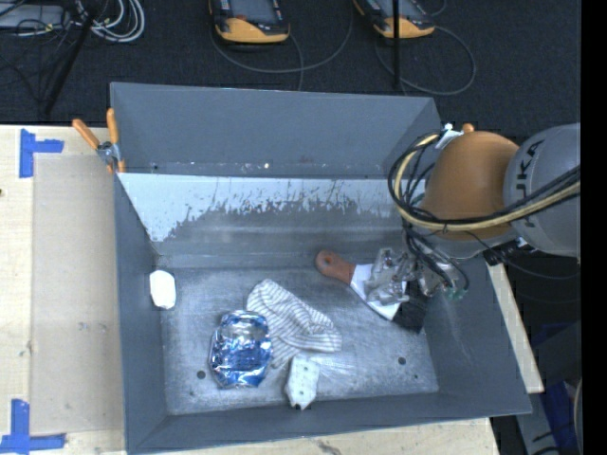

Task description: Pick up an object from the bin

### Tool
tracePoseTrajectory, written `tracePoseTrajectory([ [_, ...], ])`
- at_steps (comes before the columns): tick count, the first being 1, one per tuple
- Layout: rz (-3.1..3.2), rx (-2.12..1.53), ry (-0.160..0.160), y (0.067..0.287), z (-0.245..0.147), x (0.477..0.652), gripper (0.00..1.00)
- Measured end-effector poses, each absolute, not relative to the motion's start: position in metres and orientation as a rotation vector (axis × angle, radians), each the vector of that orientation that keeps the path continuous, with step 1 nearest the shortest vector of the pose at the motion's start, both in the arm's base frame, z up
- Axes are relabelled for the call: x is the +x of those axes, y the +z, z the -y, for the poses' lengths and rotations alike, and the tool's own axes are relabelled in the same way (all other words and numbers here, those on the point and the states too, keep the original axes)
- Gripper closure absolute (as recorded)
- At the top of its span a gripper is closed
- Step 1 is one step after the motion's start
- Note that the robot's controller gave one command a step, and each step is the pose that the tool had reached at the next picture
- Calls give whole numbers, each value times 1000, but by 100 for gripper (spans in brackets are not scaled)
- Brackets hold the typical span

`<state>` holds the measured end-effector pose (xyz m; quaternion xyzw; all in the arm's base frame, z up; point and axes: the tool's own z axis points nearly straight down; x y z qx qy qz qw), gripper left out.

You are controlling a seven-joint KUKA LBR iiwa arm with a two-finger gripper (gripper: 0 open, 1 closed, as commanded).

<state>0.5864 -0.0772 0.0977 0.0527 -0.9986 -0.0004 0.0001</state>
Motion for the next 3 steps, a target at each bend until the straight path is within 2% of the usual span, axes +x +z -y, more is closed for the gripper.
tracePoseTrajectory([
  [1,3125,260,-3,155,57,580,100],
  [2,3132,237,-1,146,52,580,0],
  [3,3132,187,-2,126,50,579,0],
])
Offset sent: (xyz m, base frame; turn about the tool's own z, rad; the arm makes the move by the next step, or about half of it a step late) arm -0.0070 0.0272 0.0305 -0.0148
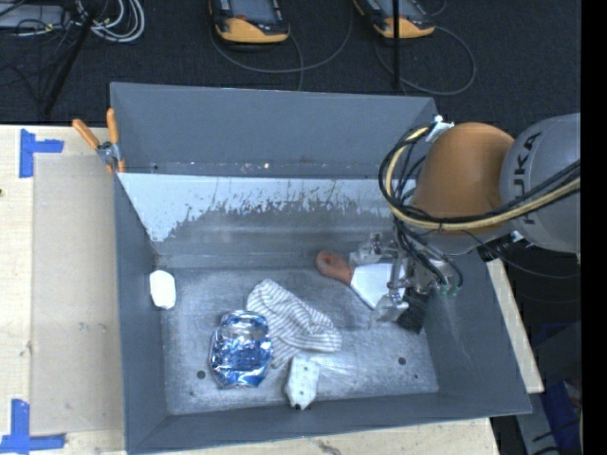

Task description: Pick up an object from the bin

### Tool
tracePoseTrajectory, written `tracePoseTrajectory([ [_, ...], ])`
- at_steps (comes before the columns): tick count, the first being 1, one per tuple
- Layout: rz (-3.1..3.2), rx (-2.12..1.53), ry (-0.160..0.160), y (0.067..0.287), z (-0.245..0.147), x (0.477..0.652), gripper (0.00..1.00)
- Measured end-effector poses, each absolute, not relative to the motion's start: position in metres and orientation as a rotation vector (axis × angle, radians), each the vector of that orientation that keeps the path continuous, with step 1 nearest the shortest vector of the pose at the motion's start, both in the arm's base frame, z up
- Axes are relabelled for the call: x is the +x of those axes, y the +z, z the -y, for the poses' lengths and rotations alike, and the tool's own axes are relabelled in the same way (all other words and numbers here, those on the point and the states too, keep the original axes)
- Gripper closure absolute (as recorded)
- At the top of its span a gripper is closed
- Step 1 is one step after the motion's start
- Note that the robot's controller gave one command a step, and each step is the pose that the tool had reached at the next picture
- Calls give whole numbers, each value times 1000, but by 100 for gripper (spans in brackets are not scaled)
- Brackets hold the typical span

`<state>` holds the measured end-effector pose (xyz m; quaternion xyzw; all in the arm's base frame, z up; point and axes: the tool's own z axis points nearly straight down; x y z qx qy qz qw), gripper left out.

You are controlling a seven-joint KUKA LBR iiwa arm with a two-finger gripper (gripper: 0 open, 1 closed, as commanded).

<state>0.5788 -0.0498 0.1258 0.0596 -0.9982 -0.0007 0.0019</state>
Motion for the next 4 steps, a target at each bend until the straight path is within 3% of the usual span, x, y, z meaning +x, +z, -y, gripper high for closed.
tracePoseTrajectory([
  [2,3138,158,-10,83,64,607,0],
  [3,3133,-48,-12,76,96,614,100],
  [4,3133,-47,-11,76,96,614,100],
])
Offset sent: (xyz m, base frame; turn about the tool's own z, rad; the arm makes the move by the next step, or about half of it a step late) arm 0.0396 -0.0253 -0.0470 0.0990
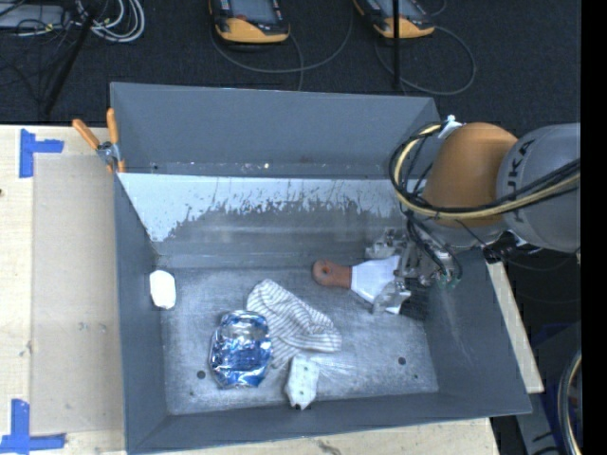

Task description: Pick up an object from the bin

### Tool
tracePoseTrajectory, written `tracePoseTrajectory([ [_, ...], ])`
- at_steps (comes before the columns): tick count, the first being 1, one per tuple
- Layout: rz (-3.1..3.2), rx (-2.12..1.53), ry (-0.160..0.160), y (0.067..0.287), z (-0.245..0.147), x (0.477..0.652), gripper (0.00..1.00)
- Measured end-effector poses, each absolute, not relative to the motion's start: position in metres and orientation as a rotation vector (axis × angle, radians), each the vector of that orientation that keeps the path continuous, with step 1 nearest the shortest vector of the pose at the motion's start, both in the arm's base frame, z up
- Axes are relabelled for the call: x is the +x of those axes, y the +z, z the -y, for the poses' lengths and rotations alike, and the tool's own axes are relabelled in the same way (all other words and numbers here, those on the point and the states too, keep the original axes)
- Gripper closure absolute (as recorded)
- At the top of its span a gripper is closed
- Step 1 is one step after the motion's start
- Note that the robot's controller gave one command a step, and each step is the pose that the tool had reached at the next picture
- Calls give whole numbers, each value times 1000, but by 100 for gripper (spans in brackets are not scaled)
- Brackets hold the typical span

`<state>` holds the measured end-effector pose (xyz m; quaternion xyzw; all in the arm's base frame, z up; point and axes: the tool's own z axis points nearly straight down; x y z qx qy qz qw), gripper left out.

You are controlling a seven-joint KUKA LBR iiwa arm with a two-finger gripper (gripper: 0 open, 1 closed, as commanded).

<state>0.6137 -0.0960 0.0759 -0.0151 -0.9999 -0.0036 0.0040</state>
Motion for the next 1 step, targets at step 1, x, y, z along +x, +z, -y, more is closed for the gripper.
tracePoseTrajectory([
  [1,3136,-49,-8,116,91,614,100],
])
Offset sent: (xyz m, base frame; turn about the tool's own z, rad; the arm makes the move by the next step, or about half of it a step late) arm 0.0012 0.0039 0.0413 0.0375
